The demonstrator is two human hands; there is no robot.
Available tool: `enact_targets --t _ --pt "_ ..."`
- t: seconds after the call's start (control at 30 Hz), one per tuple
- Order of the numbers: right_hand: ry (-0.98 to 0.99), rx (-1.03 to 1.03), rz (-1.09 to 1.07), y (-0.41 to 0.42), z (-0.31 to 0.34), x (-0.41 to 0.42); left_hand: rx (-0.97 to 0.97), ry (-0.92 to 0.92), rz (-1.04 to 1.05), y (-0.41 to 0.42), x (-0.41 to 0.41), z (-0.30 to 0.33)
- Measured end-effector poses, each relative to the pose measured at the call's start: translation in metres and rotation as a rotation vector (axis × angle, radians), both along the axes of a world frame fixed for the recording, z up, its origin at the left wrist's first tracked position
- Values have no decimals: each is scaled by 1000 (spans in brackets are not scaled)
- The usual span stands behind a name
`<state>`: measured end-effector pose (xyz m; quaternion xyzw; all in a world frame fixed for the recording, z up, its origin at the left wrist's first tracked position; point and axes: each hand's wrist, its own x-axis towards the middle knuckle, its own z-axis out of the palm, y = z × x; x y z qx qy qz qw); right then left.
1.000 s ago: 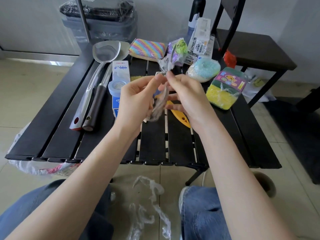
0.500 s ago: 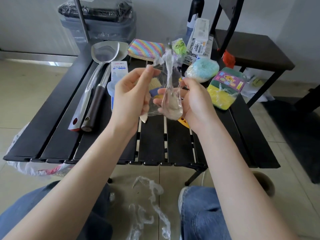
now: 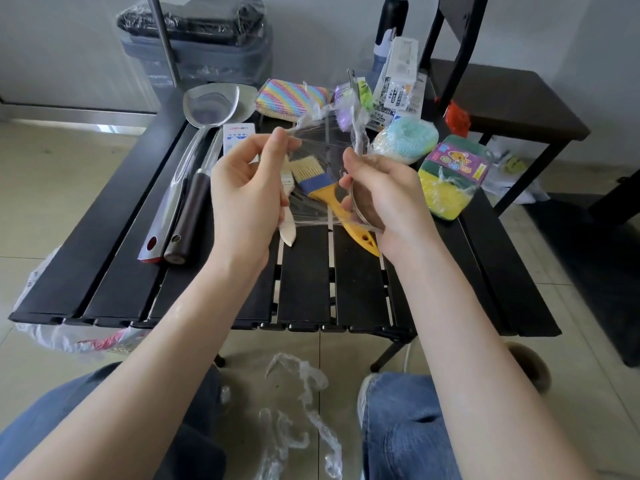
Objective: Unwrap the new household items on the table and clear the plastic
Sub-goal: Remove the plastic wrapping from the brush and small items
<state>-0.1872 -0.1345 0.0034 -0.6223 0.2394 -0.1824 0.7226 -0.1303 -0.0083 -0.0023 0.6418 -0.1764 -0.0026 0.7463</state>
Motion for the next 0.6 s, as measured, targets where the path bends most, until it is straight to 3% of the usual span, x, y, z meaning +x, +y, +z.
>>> enact_targets --t 0.17,0.3,0.6 --pt "-63 -54 -16 0 -1 -1 103 -44 70 -1 1 -3" --pt "-94 -280 -35 0 -6 2 205 2 9 -5 2 -6" --pt "-30 -625 69 8 -8 4 108 7 -109 -7 -2 -4"
